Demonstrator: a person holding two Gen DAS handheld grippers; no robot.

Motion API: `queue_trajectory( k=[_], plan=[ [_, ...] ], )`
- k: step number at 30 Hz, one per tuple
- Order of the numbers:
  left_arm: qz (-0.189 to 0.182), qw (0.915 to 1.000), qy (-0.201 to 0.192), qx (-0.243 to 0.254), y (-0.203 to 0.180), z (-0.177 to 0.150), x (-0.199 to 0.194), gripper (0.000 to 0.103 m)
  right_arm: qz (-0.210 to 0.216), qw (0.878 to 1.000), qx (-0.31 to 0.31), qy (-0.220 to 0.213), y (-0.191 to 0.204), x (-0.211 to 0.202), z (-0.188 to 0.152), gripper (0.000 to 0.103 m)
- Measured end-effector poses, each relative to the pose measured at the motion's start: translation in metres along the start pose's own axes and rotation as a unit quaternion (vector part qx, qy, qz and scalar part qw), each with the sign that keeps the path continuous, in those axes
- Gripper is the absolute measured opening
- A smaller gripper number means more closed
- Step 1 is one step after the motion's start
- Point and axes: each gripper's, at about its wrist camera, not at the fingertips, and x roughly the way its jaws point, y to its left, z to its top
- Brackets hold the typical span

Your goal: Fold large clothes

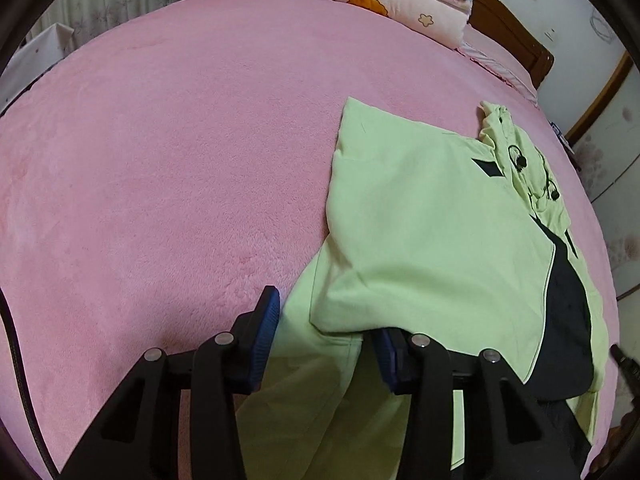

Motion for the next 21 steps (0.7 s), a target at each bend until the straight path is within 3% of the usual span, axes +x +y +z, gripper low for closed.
queue_trajectory(
  k=[6,10,16,18,21],
  plan=[
    [0.003,0.9993,-0.002,0.038,-0.012,-0.001,-0.012,0.045,0.064,0.995,0.066,0.033,-0.029,-0.002,-0.010,0.005],
    [-0.006,0.9974,-0.004,0.072,-0.015,-0.005,-0.034,0.053,0.094,0.991,0.083,0.042,-0.037,0.002,-0.001,0.041],
    [-0.050,0.9947,-0.028,0.086,-0.011,0.011,-0.069,0.058,0.112,0.990,0.044,0.076,-0.022,0.033,0.015,0.042],
    [-0.054,0.9940,-0.048,0.082,-0.009,0.023,-0.075,0.072,0.119,0.989,0.035,0.086,-0.014,0.049,0.021,0.042],
    [-0.041,0.9937,-0.064,0.082,-0.012,0.047,-0.069,0.075,0.112,0.988,0.027,0.099,-0.004,0.071,0.027,0.042]
  ],
)
